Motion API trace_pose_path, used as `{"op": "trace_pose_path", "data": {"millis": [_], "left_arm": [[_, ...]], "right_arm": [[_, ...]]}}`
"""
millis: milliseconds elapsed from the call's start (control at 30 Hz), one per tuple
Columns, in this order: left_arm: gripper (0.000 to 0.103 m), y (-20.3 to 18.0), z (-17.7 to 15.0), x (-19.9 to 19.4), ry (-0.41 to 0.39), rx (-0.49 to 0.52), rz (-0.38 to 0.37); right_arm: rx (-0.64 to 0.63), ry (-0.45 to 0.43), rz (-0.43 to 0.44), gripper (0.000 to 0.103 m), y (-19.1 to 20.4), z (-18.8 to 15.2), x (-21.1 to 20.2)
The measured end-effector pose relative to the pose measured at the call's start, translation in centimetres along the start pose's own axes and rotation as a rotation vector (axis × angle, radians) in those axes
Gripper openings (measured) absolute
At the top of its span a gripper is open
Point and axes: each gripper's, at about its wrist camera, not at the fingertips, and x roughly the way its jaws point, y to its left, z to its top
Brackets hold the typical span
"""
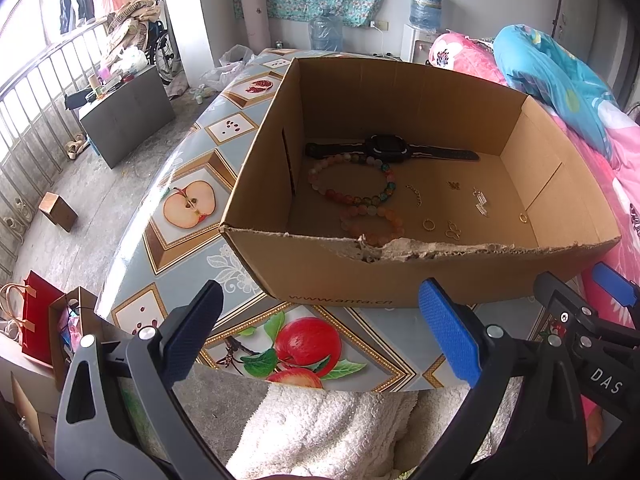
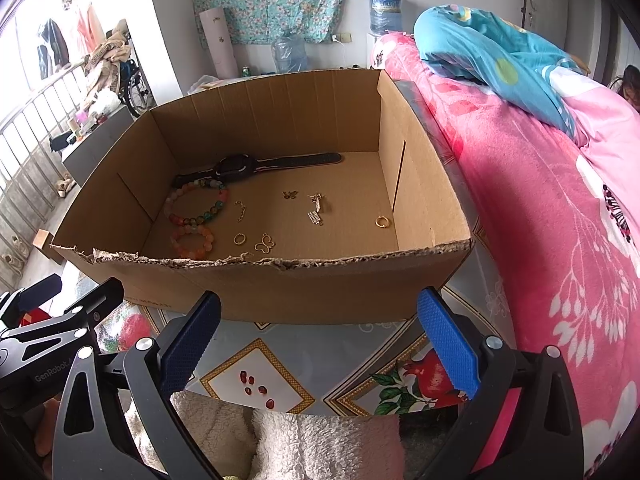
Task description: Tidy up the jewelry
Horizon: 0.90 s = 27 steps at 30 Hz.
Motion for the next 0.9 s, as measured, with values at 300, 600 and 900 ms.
{"op": "trace_pose_path", "data": {"millis": [300,600,900], "left_arm": [[0.095,-0.01,0.07,0.06,-0.003,0.002,0.0],[0.095,-0.01,0.09,0.11,0.0,0.002,0.001],[0.095,0.05,0.13,0.36,0.016,0.0,-0.005]], "right_arm": [[0.002,0.002,0.002,0.096,-0.01,-0.05,0.03],[0.003,0.003,0.0,0.096,0.02,-0.18,0.06],[0.005,0.004,-0.001,0.096,-0.01,-0.2,0.09]]}}
